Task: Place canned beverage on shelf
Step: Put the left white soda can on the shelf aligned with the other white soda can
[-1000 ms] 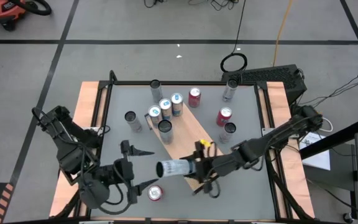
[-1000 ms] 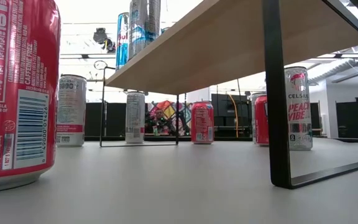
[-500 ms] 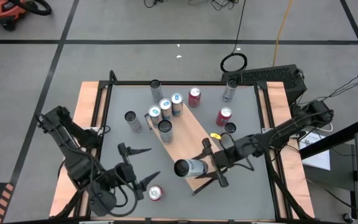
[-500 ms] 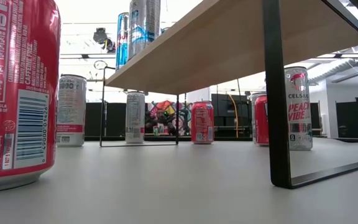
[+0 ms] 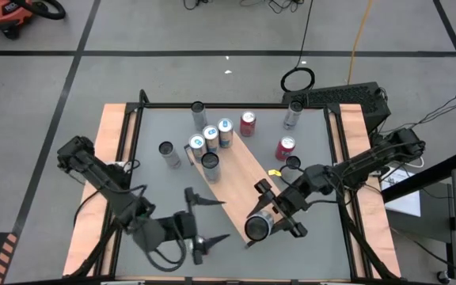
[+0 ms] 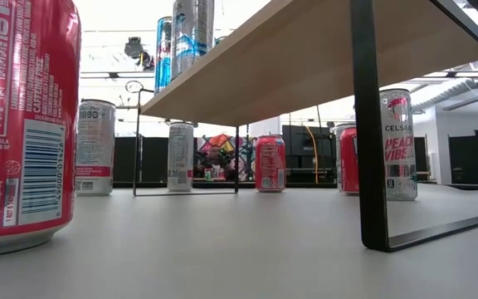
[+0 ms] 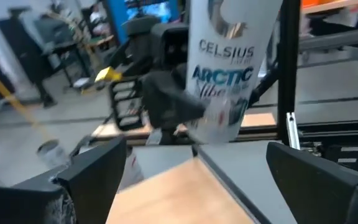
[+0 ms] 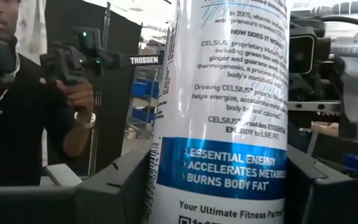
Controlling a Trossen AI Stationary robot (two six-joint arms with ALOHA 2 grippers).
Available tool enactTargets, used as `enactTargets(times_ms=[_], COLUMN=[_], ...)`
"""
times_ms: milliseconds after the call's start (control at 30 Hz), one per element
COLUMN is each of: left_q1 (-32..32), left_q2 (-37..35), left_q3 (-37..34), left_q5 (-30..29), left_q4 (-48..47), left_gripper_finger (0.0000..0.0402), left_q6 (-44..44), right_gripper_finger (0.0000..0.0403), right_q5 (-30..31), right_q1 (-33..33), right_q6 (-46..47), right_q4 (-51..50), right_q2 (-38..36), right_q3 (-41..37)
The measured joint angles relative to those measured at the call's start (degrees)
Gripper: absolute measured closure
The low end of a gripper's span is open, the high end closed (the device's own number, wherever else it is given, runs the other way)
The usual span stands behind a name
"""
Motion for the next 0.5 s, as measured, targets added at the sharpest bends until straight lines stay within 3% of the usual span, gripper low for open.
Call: enactTargets(times_ms=[333,500], left_q1=[5.9,7.8], left_q2=[5.3,5.3], left_q3=[0.0,0.0], left_q5=[18.6,19.9], left_q4=[20.7,22.4], left_gripper_finger=[0.0013,0.0013], left_q6=[13.4,13.2], right_gripper_finger=[0.0183,0.0182], right_q5=[0.0,0.2], right_q1=[0.0,0.0], right_q6=[-0.5,-0.6], right_q4=[-0.4,-0.8], right_q2=[0.0,0.0], right_q3=[0.0,0.0])
